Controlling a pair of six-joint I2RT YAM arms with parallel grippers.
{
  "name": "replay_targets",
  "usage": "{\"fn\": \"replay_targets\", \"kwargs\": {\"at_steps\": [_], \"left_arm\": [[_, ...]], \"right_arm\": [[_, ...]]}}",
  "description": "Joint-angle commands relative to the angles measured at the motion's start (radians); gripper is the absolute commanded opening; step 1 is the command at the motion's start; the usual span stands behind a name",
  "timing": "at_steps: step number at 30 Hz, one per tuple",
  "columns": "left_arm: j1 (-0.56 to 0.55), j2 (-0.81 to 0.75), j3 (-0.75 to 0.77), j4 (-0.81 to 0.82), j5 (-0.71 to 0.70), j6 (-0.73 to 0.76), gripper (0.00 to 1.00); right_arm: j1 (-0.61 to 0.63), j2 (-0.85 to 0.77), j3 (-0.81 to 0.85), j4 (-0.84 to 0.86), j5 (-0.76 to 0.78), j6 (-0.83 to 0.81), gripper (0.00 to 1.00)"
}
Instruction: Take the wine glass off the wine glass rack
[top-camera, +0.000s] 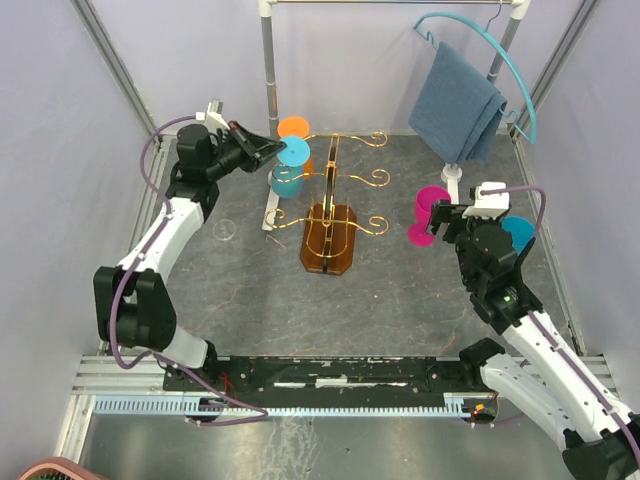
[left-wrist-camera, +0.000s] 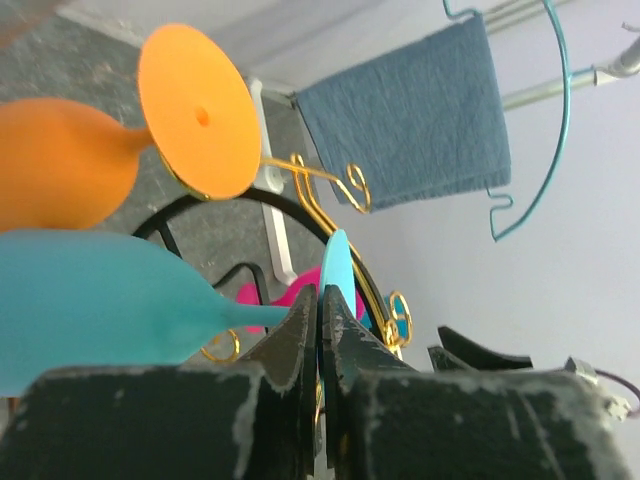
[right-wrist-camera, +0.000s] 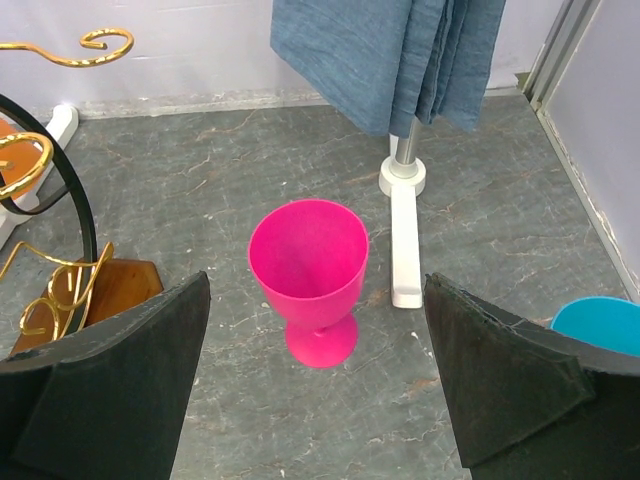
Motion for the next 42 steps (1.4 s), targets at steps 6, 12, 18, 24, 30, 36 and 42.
{"fn": "replay_targets", "kwargs": {"at_steps": [6, 12, 18, 24, 30, 36, 42], "left_arm": [[0.031, -0.202, 0.132, -0.274, -0.377, 0.414, 0.03], [0.030, -0.371, 0.113, -0.331, -0.428, 0.623, 0.03], [0.027, -0.490, 0.096, -0.207, -0.043, 0.743, 0.03], [0.009, -0.516, 0.190, -0.272, 0.319, 0.799, 0.03], [-0.002, -0.626, 0.177, -0.211, 0.507, 0.827, 0.03], [-0.003, -0.690, 0.169, -0.200, 0.616, 0.864, 0.03], [-0.003, -0.696, 0.154, -0.200, 0.634, 0.862, 0.03]], "right_arm": [[0.005, -0.017, 0.071, 0.015, -0.121, 0.004, 0.93], [0.006, 0.113, 0.317, -0.193, -0.324, 0.090, 0.91], [0.007, 0.245, 0.548, -0.324, -0.552, 0.286, 1.00], [0.006, 0.551, 0.879, -0.489, -0.965, 0.666, 1.00], [0.016, 0.717, 0.769, 0.081, -1.251, 1.315, 1.00], [0.072, 0.819, 0.727, 0.478, -1.225, 1.668, 1.00], [0.143, 0.901, 0.787, 0.669, -1.181, 1.807, 1.00]]}}
